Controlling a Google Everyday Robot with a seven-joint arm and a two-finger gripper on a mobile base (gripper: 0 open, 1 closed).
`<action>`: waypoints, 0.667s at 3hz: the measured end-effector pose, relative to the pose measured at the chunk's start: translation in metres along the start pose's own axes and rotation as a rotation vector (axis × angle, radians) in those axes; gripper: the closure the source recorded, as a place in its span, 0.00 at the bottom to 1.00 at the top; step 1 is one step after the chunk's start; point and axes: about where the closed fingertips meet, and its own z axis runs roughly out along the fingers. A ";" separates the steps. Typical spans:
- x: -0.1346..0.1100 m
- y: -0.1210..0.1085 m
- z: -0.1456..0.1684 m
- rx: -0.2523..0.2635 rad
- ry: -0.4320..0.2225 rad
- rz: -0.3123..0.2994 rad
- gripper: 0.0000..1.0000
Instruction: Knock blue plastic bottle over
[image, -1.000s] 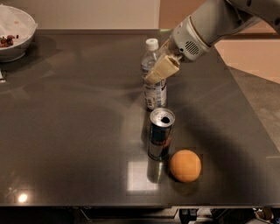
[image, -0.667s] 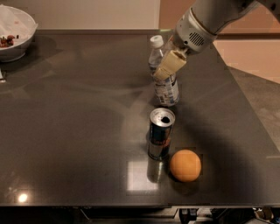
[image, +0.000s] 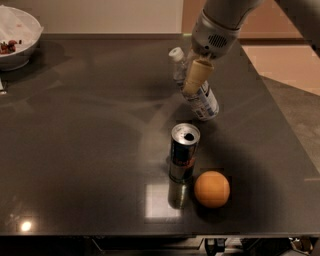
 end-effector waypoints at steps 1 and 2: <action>-0.002 0.000 0.006 -0.001 0.079 -0.050 1.00; -0.005 0.001 0.013 -0.006 0.137 -0.100 0.83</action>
Offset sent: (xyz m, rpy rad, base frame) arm -0.0112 0.0077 -0.0189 -0.2510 0.0353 0.1387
